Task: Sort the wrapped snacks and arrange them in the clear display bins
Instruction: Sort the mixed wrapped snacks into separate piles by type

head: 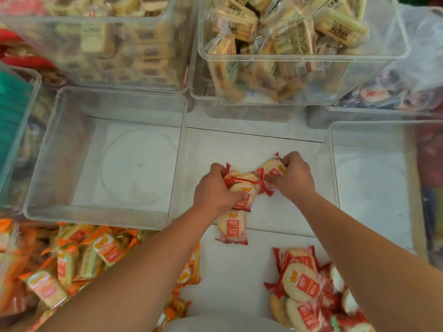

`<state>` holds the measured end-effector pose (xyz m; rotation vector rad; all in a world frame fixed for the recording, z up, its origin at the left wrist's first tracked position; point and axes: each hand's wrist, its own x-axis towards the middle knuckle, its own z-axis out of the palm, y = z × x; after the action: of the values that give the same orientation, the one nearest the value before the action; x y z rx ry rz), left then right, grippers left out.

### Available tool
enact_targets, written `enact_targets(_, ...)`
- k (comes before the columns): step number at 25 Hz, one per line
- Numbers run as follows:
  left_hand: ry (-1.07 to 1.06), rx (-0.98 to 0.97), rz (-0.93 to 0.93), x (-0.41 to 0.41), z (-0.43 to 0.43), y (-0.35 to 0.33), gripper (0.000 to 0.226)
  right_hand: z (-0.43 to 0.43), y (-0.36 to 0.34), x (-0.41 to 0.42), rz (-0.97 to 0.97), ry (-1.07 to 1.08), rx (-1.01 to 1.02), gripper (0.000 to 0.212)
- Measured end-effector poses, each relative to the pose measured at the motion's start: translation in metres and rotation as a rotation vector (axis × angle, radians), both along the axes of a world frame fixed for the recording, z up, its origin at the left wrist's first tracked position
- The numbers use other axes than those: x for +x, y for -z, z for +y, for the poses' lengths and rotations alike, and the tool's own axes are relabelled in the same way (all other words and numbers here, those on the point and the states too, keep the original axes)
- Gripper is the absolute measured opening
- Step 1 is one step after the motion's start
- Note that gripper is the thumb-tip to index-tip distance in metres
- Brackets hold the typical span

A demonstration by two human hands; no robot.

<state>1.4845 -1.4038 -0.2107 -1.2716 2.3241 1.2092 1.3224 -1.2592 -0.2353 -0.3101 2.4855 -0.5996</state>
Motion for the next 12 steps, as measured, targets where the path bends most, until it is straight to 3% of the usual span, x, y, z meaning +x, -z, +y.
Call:
enact_targets(3,-0.189,0.010,0.142,0.023,0.013,-0.021,0.081,0.010,-0.007,0.019,0.000,0.168,-0.147,0.057)
enact_targets(7,-0.414,0.055,0.310,0.066,0.039,-0.046,0.050,0.030,-0.043,0.064,-0.053,0.396,-0.356,0.054)
enact_targets(12,-0.494,0.199,0.282,0.141,0.065,-0.050,0.048,0.037,-0.045,0.128,-0.307,0.292,-0.343,0.018)
